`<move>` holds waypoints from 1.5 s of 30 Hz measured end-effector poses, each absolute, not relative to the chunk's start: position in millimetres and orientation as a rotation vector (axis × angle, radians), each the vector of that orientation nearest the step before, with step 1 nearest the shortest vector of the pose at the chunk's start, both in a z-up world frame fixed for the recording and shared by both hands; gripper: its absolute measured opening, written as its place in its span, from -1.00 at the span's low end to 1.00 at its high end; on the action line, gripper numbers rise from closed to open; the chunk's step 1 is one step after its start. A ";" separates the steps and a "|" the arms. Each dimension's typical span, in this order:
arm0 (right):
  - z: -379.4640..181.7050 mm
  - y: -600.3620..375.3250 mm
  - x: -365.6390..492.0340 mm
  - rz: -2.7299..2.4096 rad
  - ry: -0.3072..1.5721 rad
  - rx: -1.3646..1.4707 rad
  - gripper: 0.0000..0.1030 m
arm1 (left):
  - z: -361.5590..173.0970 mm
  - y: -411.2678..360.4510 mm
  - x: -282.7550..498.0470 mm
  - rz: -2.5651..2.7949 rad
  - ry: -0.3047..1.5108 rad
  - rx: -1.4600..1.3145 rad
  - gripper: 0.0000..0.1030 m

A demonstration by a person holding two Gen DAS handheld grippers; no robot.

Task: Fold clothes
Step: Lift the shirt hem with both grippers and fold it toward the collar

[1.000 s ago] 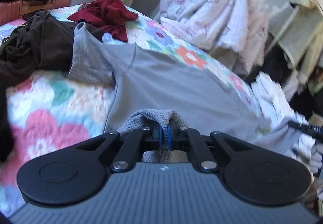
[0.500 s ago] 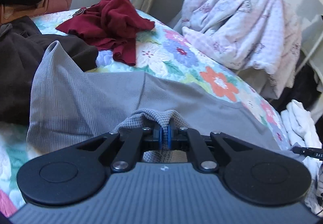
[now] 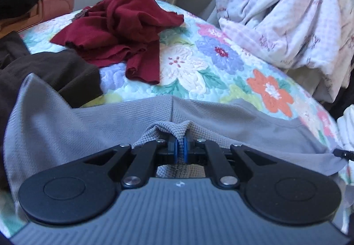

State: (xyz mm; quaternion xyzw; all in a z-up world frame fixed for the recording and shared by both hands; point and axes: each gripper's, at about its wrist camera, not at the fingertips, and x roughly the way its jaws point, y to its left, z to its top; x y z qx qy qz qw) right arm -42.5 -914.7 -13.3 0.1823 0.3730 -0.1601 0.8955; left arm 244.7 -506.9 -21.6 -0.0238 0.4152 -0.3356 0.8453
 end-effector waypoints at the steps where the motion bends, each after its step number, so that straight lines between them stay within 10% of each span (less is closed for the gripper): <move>1: -16.0 -918.3 -38.0 -0.333 0.778 0.378 -0.82 | -22.3 -512.5 247.0 -0.711 0.876 -0.030 -0.92; 12: -47.7 -952.2 4.8 -0.339 0.859 0.344 -0.75 | -42.6 -535.8 279.8 -0.609 0.991 0.007 -0.86; 17: -22.2 -962.8 -32.4 -0.413 0.653 0.602 0.04 | -30.1 -512.1 281.3 -0.660 0.937 -0.146 -0.85; 23: -14.8 -937.3 -87.9 -0.414 0.448 0.823 0.06 | -26.4 -509.0 263.2 -0.667 0.925 -0.070 -0.70; 42: -53.8 -922.4 -60.5 -0.326 0.601 0.905 0.22 | -27.2 -506.5 218.3 -0.787 0.955 -0.085 -0.07; 45: -67.6 -925.1 -53.8 -0.335 0.615 0.949 0.23 | -53.2 -518.8 231.3 -0.753 1.036 -0.136 -0.28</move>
